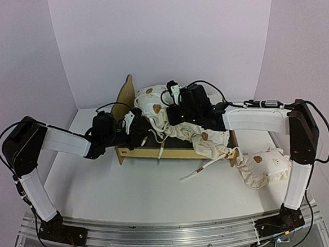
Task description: Set up the pet bed
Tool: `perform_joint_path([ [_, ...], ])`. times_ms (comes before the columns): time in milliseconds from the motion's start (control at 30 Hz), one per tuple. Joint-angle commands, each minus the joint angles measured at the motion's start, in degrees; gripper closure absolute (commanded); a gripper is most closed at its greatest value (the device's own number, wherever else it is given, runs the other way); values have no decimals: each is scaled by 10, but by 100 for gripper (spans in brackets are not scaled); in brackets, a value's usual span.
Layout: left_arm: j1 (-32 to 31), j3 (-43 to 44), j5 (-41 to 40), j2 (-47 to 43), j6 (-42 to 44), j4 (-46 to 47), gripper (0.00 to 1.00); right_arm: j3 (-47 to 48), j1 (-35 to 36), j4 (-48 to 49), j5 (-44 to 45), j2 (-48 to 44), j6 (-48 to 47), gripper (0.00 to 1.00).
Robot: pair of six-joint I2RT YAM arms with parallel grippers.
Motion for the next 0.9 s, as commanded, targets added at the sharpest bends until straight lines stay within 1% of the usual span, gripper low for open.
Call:
perform_joint_path([
  [0,3,-2,10,17,16,51,100,-11,-3,22,6,-42,15,100],
  [267,3,-26,30,36,38,22,100,-16,-3,22,3,-45,12,100],
  [333,3,-33,28,31,44,11,100,-16,-2,22,1,-44,14,100],
  [400,3,-34,38,18,53,-15,98,-18,-2,22,-1,-44,16,100],
  [433,3,-34,46,8,61,-27,94,-17,-2,22,-1,-44,18,100],
  [500,3,-32,55,-6,76,-54,80,-17,-2,22,-2,-44,19,100],
  [567,3,-25,57,-19,85,-86,70,-16,-3,22,-3,-43,18,100],
  [733,5,7,61,-48,111,-181,60,-11,-3,22,-14,-43,20,100],
  [867,6,19,86,-65,165,-228,53,-3,-2,20,-32,-38,32,100],
])
